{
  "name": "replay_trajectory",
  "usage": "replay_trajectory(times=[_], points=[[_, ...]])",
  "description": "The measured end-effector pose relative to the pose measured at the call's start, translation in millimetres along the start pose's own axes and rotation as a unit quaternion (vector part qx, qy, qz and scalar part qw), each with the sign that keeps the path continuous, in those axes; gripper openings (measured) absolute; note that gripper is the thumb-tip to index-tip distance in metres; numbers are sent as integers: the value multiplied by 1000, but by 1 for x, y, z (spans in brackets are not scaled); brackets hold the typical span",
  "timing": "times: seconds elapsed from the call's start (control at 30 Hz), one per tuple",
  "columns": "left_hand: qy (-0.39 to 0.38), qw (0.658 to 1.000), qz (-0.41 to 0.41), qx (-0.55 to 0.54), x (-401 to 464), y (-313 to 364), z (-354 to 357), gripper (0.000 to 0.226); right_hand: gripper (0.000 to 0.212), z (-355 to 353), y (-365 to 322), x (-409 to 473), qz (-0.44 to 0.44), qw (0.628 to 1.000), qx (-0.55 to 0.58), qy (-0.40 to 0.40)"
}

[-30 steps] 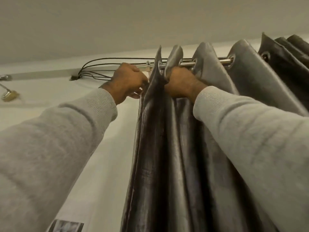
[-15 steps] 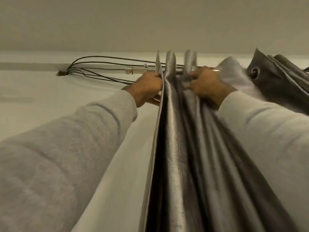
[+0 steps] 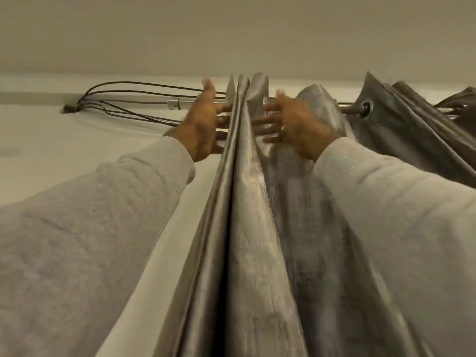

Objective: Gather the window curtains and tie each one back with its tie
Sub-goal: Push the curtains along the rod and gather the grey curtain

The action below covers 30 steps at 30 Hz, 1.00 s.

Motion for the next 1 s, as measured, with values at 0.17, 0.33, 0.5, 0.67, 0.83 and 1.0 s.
replay_trajectory(times=[0.17,0.33,0.5,0.67,0.83,1.0], points=[[69,993,47,79,4,1,-28,80,57,-83,0,6,-79,854,-413,308],[-21,991,40,125,15,-12,-7,37,40,-89,23,22,-4,888,-423,181],[-30,996,40,72,16,-13,21,37,26,-68,28,25,-70,986,-151,26],[17,998,59,-17,13,-9,10,82,62,-110,24,19,-26,930,-278,238],[-66,998,19,13,9,-16,40,103,83,-42,40,20,38,994,1,-99],[125,991,42,34,15,-10,16,104,62,-107,4,21,-180,929,-165,279]])
Point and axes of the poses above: each hand's wrist, its own x-axis towards the middle knuckle, its own z-axis out of the palm, y = z × x, the point moved 4 cm from there along x, towards the middle knuckle
